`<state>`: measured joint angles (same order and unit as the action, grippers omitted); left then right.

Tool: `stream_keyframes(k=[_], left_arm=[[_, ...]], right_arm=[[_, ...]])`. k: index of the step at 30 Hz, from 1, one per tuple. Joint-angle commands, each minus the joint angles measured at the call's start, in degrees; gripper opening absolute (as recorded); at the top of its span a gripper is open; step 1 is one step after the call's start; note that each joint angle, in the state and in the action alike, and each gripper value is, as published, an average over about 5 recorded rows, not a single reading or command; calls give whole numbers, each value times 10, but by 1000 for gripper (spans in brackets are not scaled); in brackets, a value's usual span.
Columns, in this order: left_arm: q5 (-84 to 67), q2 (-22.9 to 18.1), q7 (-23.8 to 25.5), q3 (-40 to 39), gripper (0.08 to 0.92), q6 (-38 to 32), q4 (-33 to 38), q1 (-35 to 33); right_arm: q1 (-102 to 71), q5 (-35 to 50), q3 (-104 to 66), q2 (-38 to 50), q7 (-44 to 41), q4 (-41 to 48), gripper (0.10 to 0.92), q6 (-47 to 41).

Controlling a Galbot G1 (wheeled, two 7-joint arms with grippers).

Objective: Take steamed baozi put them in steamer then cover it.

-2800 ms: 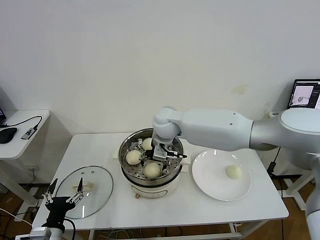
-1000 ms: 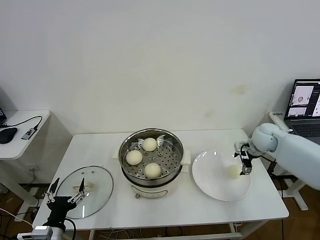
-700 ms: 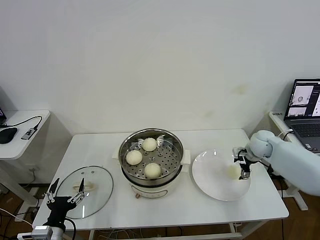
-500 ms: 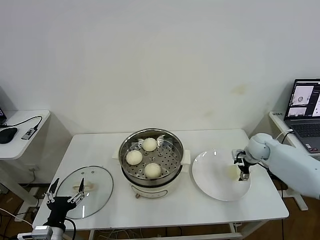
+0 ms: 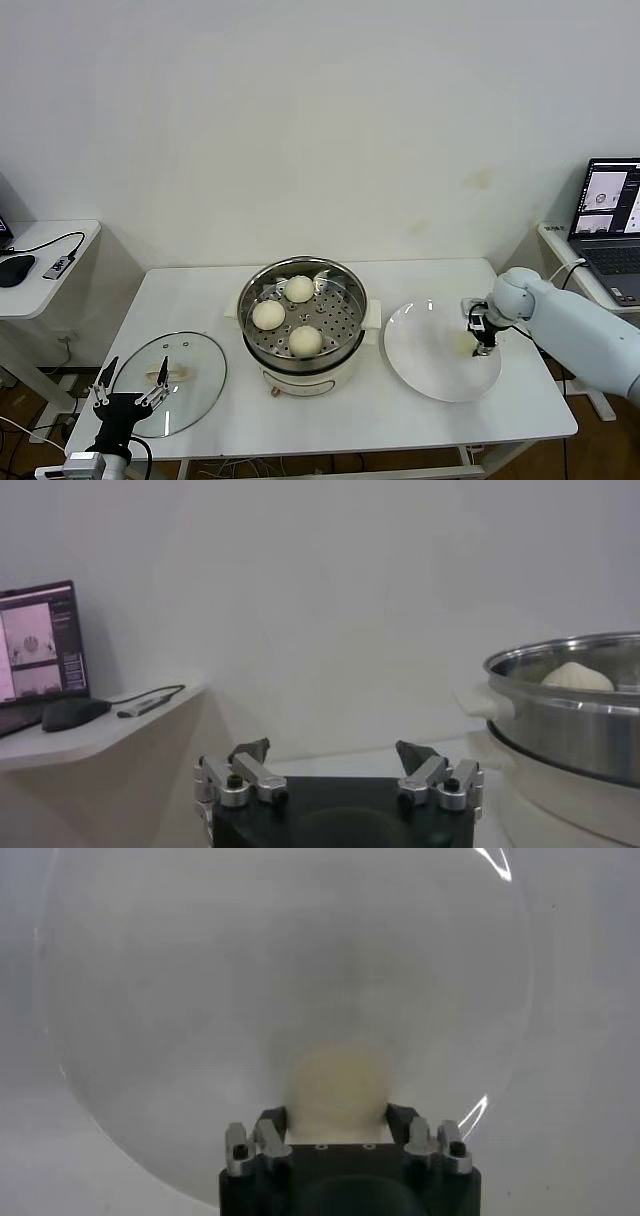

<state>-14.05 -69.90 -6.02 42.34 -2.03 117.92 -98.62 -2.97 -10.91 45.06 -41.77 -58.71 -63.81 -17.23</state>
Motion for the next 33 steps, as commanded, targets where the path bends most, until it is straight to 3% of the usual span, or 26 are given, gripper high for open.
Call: stream_keyframes(k=[1,10,20,26,33], left_arm=[[0,2,0,-3,823,0,-2,2],[1,6,0,-12,823,0,-5,8],[1,8,1,-24,823,1,-6,17],[-1,11,1,-23,823,0,-3,17],[-1,10,0,-19,823,0,4,12]], right_arm=[[81,51,40,18,-4,-50,586,-15],[264,178,167,25,4,-148,592,-81],[451,353,294,-61,32,-199,601,-163],[474,455,313,-124,70,-208,605,-206],[416,497,300,-211,106,-190,611,-242]])
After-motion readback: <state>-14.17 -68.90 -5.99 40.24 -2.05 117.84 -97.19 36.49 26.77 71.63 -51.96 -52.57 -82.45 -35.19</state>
